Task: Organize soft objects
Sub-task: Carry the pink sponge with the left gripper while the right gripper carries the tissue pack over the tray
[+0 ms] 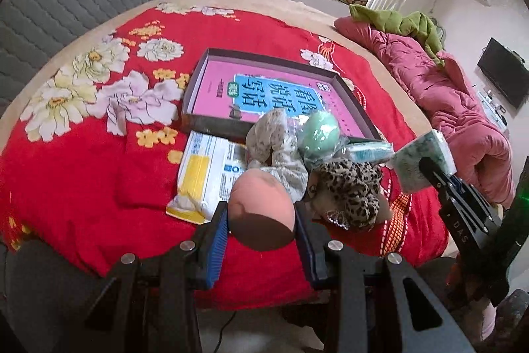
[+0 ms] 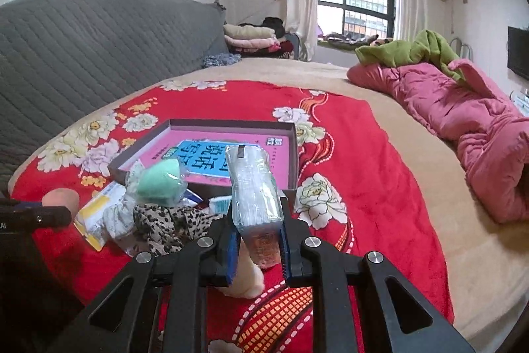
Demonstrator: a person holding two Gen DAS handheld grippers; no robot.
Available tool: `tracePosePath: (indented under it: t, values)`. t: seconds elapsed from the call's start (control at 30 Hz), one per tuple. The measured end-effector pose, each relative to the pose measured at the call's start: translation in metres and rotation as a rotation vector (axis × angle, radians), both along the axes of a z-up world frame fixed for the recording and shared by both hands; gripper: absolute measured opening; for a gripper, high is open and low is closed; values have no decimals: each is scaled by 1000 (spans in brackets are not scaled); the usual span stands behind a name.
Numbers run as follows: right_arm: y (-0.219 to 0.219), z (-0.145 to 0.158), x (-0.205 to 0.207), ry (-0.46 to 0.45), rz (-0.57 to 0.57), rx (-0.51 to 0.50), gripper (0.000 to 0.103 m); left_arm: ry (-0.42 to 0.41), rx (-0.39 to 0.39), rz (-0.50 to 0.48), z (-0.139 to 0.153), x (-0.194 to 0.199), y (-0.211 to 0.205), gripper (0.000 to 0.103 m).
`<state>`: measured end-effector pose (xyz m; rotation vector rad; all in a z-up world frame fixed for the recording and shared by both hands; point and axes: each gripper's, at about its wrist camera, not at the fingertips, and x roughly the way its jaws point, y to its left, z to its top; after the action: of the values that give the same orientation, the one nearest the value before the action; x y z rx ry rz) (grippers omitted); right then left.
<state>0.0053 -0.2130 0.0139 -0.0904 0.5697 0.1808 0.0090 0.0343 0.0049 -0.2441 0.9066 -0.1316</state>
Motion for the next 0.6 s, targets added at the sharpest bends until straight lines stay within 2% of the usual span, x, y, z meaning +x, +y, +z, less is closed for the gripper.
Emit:
tracePosePath:
  t: [0.23, 0.43, 0.6]
  values:
    - [2, 9, -1, -38, 10, 9, 20, -8, 17, 15, -1, 13, 0, 38]
    - [4, 16, 6, -68, 15, 1, 20, -48, 52, 54, 9, 35, 9, 38]
    - [4, 18, 15, -82, 6, 4, 20, -73, 88, 41, 13, 51, 3, 38]
